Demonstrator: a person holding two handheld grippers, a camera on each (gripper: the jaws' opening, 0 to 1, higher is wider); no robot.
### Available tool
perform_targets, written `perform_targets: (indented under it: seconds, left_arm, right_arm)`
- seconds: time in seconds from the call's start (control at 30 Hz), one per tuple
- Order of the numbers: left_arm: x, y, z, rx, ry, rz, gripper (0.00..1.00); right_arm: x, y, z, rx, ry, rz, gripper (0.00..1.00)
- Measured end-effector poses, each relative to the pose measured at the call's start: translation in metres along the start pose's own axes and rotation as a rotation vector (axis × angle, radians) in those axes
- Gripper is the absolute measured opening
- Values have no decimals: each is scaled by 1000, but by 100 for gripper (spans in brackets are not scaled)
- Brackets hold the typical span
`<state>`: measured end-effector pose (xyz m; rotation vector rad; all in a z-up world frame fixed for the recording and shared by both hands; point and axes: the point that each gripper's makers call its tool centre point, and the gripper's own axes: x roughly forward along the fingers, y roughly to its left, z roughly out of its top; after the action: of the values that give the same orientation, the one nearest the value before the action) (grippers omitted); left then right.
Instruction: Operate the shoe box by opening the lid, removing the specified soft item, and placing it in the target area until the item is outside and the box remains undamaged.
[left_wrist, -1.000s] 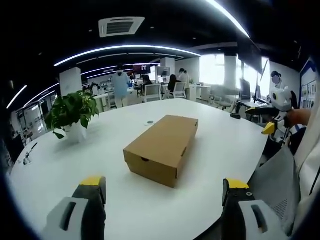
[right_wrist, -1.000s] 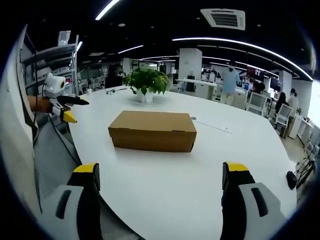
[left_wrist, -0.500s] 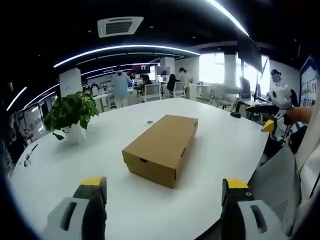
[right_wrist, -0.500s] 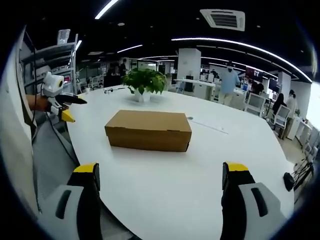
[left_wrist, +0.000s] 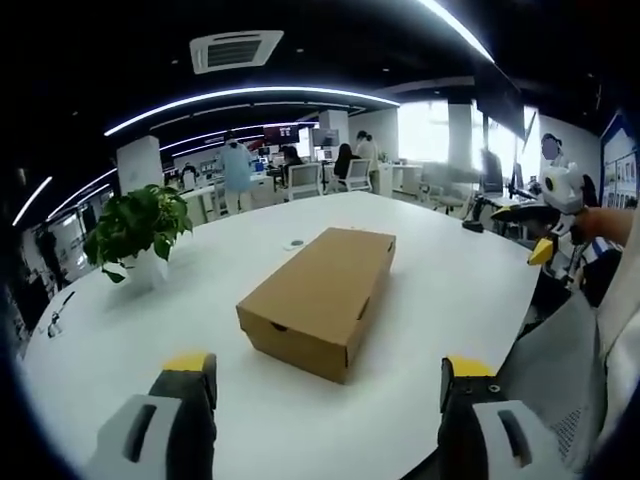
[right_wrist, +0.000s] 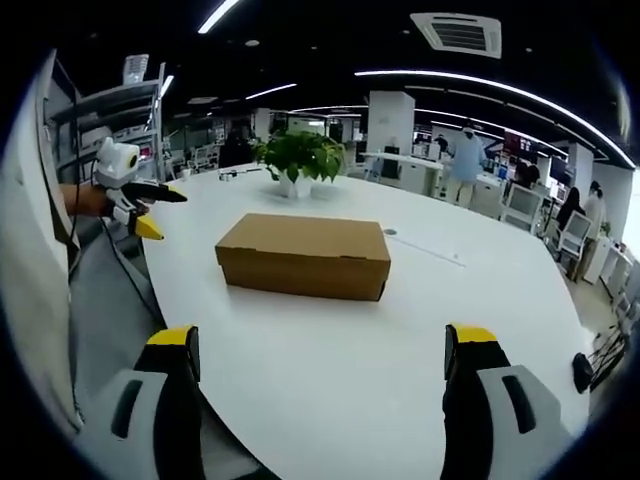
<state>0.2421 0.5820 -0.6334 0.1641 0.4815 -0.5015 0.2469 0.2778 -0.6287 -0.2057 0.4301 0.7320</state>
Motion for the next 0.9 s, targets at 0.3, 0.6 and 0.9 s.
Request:
perform_targets:
  seconds: [0.3,0.6,0.9]
  left_arm:
    - [12,-5,1,-7,15,-9,91]
    - [23,-14,-3,-9,50,-25,88]
    - [38,-19,-8,-3,84,-41,87]
  right_arm:
    - [8,-2,0,-23,20,45,96]
    - [19,-12,-2,-44,40,79,96]
    - [35,-24,-4,-65,67,119,95]
